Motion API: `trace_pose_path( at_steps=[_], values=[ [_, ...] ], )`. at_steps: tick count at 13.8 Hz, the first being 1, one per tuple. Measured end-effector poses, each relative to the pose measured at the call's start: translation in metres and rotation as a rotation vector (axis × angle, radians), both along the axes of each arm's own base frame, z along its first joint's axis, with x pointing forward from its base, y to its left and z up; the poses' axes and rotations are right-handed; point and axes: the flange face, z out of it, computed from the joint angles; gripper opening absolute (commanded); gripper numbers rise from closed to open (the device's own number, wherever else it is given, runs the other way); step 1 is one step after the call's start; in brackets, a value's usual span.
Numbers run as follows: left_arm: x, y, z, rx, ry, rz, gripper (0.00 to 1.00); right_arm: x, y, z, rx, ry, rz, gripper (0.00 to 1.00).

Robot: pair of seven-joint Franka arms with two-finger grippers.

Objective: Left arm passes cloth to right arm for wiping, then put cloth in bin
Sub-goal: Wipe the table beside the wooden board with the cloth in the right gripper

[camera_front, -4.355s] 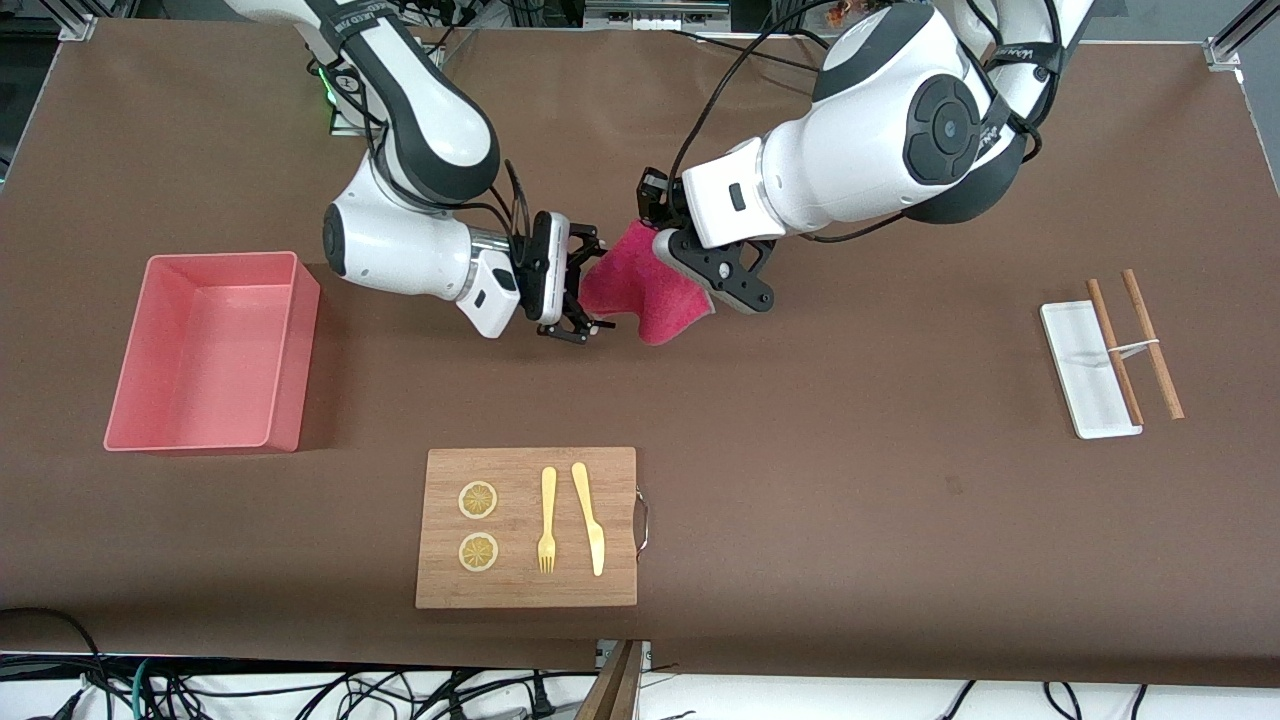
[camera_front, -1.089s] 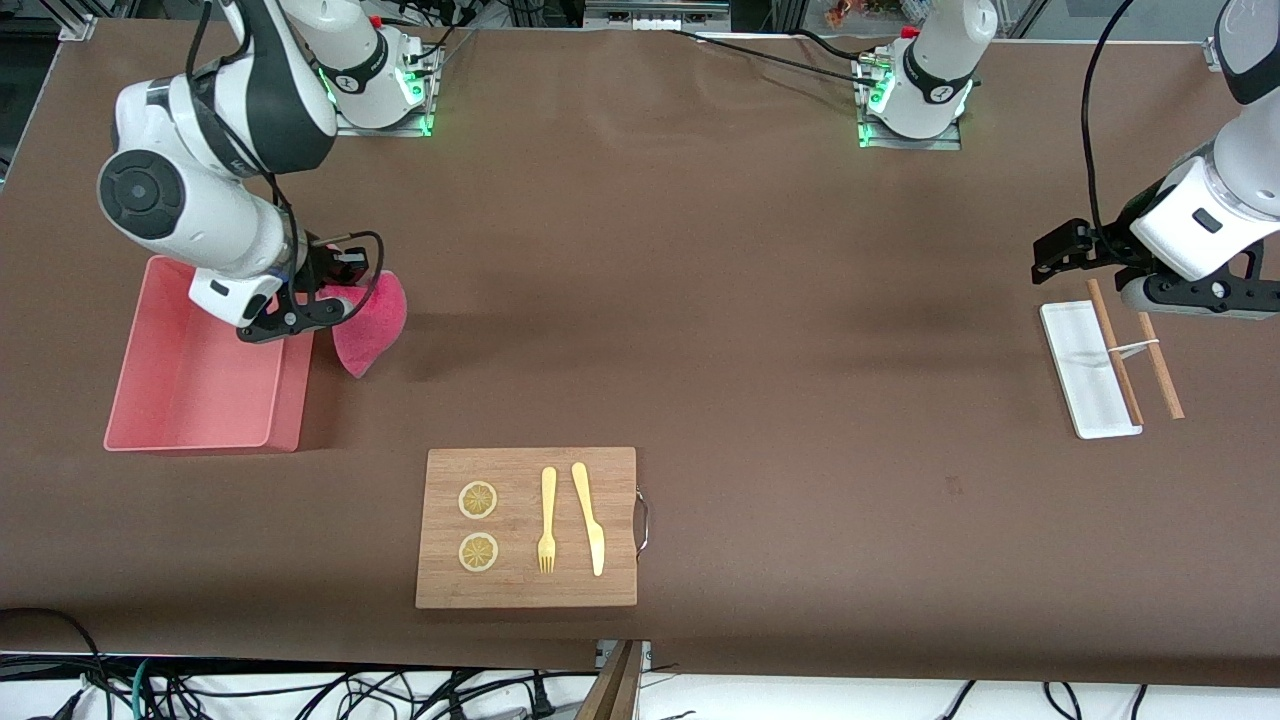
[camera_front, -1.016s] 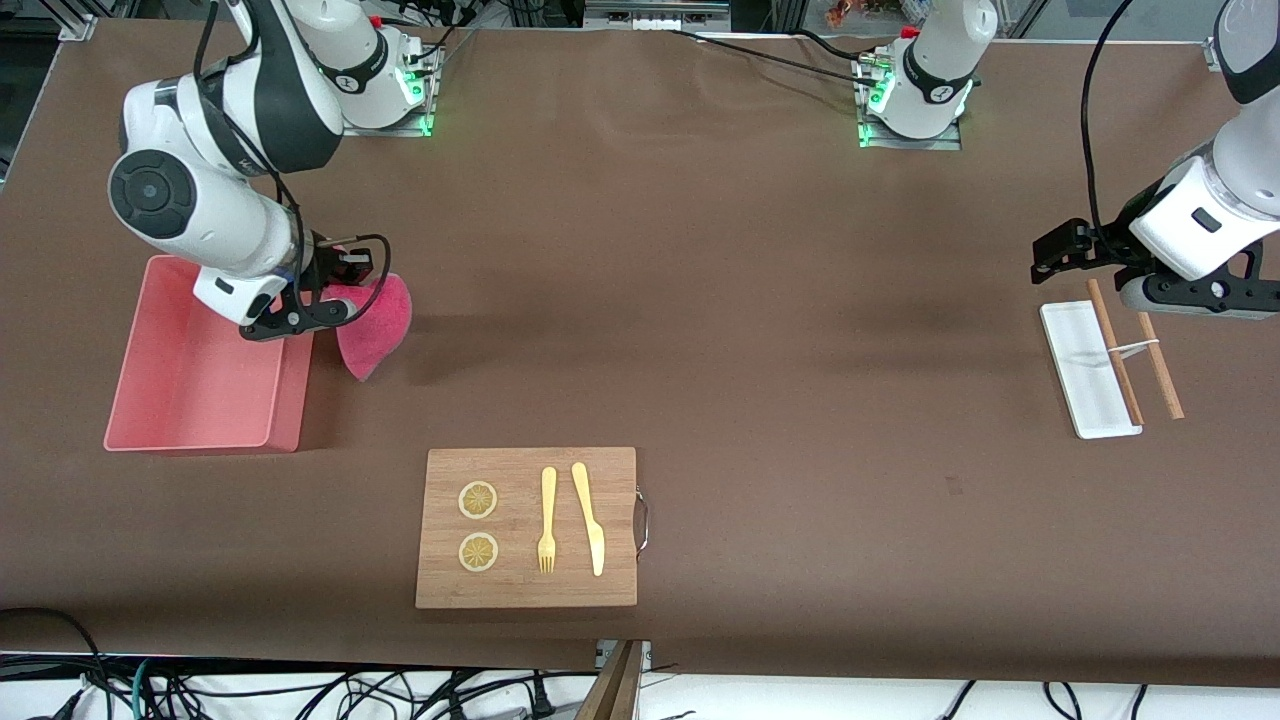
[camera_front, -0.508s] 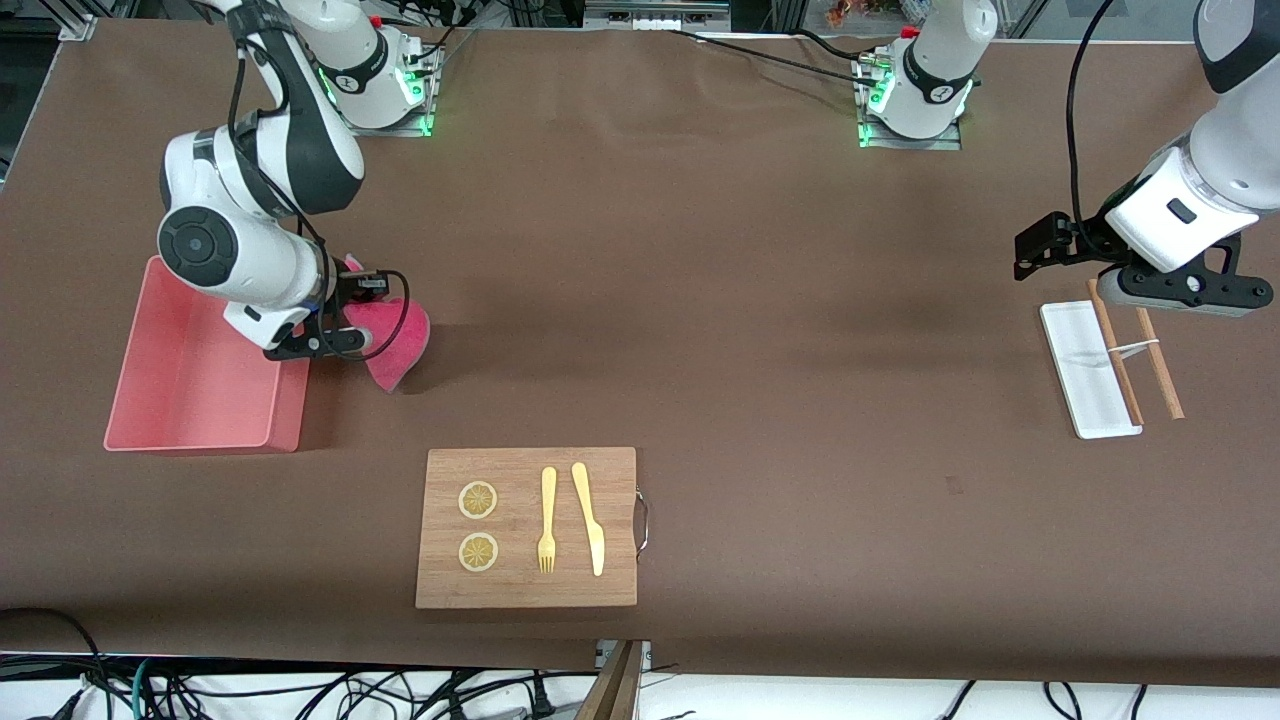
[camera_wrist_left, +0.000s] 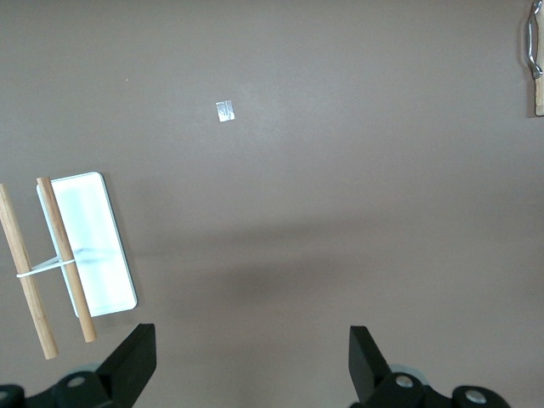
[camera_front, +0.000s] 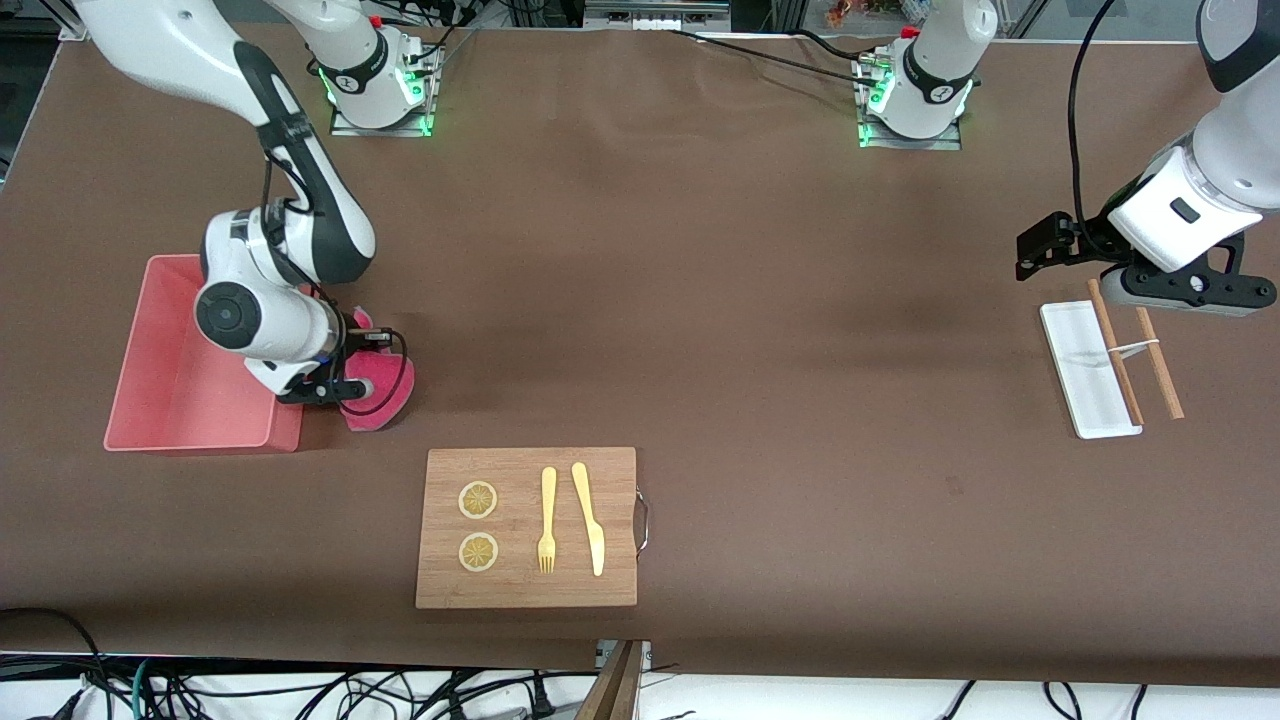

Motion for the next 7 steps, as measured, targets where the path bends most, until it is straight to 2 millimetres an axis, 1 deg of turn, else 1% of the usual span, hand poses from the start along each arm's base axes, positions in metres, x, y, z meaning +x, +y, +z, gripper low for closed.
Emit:
trace_pose_path(
  at_steps=[2, 4, 6, 7],
  values=[
    [0.000, 0.000, 0.000, 0.000, 0.000, 0.000, 1.00, 0.001, 0.001, -0.014, 0.002, -0.003, -0.004, 0.00],
    [0.000, -0.001, 0.000, 0.000, 0.000, -0.001, 1.00, 0.001, 0.005, -0.015, -0.001, -0.006, -0.028, 0.00],
    [0.000, -0.002, 0.000, 0.000, 0.000, -0.004, 1.00, 0.001, 0.022, -0.011, -0.010, -0.014, -0.065, 0.00],
    [0.000, -0.003, 0.000, 0.000, 0.000, -0.005, 1.00, 0.000, 0.038, -0.009, -0.017, -0.020, -0.081, 0.00]
  ],
)
